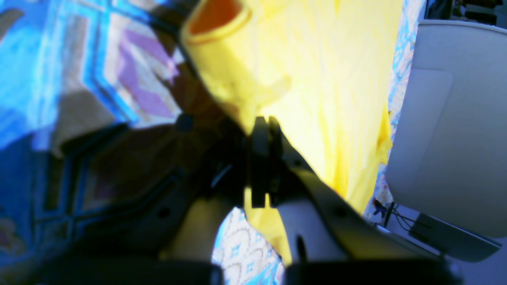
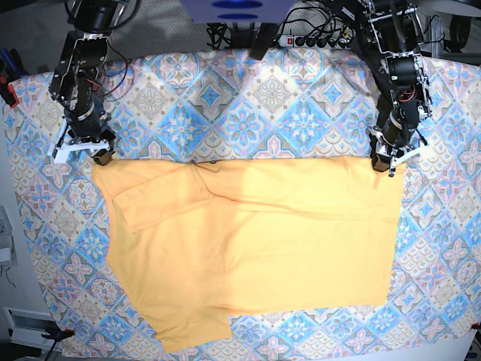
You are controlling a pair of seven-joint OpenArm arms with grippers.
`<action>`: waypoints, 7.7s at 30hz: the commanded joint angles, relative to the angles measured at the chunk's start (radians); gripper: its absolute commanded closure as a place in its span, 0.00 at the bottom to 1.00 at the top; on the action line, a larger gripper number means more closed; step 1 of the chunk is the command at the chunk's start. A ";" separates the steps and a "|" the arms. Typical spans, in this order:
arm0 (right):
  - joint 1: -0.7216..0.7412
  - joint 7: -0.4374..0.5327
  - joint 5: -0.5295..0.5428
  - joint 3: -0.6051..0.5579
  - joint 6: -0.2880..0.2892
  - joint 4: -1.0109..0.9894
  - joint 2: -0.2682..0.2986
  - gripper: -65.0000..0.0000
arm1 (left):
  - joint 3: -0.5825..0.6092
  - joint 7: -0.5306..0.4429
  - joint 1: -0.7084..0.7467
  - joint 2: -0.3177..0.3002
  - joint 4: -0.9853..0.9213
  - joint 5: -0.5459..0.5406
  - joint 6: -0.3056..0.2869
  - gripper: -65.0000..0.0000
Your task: Fold the T-shirt properly
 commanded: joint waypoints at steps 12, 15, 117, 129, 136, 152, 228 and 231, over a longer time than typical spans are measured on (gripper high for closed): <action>0.054 -0.001 0.136 0.020 0.018 -0.123 0.004 0.65 | 0.000 -0.003 -0.011 -0.012 0.014 -0.010 -0.016 1.00; 0.090 -0.004 0.136 0.020 0.018 -0.145 0.003 0.65 | 0.000 -0.003 -0.010 -0.012 0.014 -0.010 -0.016 1.00; -0.421 -0.083 0.131 0.290 0.018 0.202 -0.013 0.79 | -0.134 0.243 0.659 0.029 0.473 -0.038 -0.022 0.67; -0.394 -0.087 0.131 0.376 0.018 0.205 -0.011 0.79 | -0.181 0.287 0.682 0.026 0.600 -0.047 -0.018 0.67; -0.392 -0.090 0.131 0.431 0.018 0.205 -0.011 0.79 | -0.183 0.287 0.744 0.024 0.605 -0.065 -0.021 0.67; -0.360 -0.107 0.131 0.394 0.018 0.296 -0.006 0.78 | -0.260 0.287 0.648 -0.009 0.688 -0.140 -0.021 0.67; 0.033 -0.162 -0.142 -0.101 0.018 0.237 0.073 0.79 | 0.061 0.085 -0.401 -0.026 -0.277 0.760 -0.022 0.73; 0.033 -0.162 -0.142 -0.101 0.018 0.237 0.073 0.79 | 0.086 0.085 -0.398 -0.026 -0.274 0.759 -0.022 0.89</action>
